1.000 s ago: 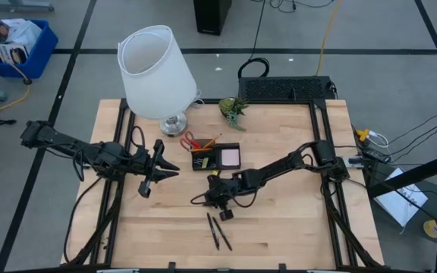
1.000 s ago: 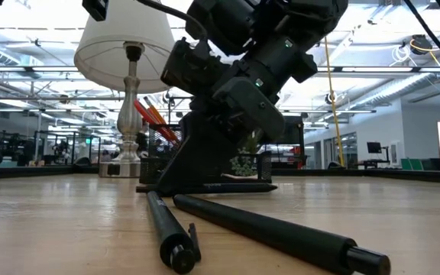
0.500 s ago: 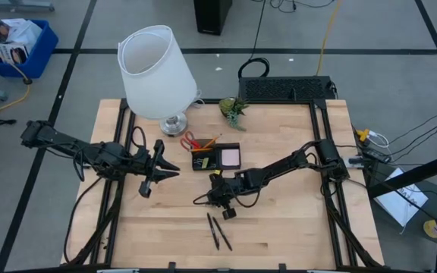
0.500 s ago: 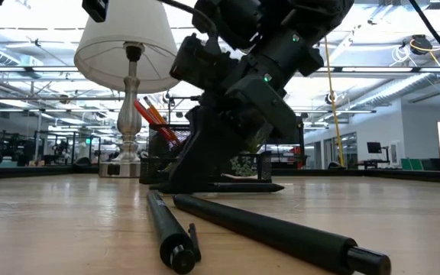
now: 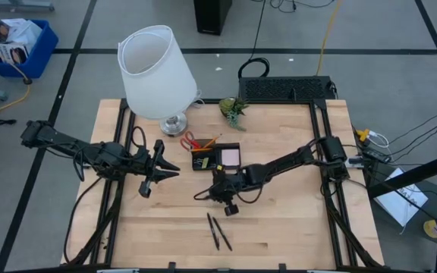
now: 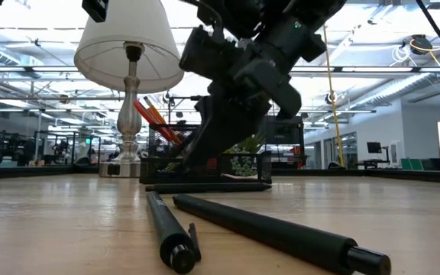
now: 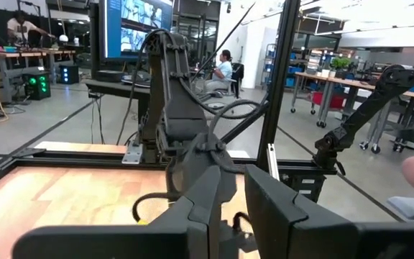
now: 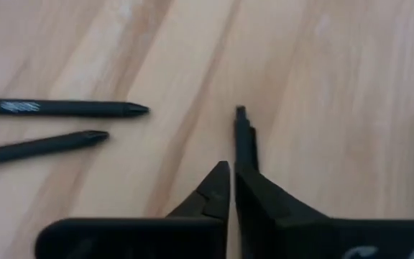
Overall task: Pick and place office supplies into organizer
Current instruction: Put the top black pen into the black desk organizer
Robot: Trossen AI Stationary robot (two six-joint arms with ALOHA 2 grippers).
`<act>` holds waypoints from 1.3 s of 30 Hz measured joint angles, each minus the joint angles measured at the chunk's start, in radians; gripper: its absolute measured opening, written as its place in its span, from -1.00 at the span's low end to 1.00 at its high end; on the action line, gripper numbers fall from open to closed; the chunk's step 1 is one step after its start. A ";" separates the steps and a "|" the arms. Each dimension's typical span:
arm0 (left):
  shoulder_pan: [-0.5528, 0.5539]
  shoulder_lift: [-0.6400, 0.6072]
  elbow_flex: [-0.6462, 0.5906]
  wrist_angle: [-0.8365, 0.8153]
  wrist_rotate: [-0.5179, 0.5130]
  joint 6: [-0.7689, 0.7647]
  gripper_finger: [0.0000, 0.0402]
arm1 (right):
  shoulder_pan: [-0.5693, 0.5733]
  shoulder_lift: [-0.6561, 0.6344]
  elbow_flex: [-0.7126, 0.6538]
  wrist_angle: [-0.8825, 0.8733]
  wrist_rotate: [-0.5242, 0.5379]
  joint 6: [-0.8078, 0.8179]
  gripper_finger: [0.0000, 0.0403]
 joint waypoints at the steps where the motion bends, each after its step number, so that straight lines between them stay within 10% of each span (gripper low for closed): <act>1: 0.000 0.000 0.000 0.000 0.000 0.001 -0.67 | -0.002 0.000 0.000 0.000 0.000 -0.008 -0.89; 16: 0.000 0.000 0.000 0.004 -0.008 0.004 -0.67 | -0.037 0.061 0.001 0.085 -0.007 -0.020 -0.05; 39: 0.000 0.000 0.000 0.000 -0.015 0.002 -0.67 | -0.058 0.057 0.005 -0.142 -0.013 -0.025 -0.91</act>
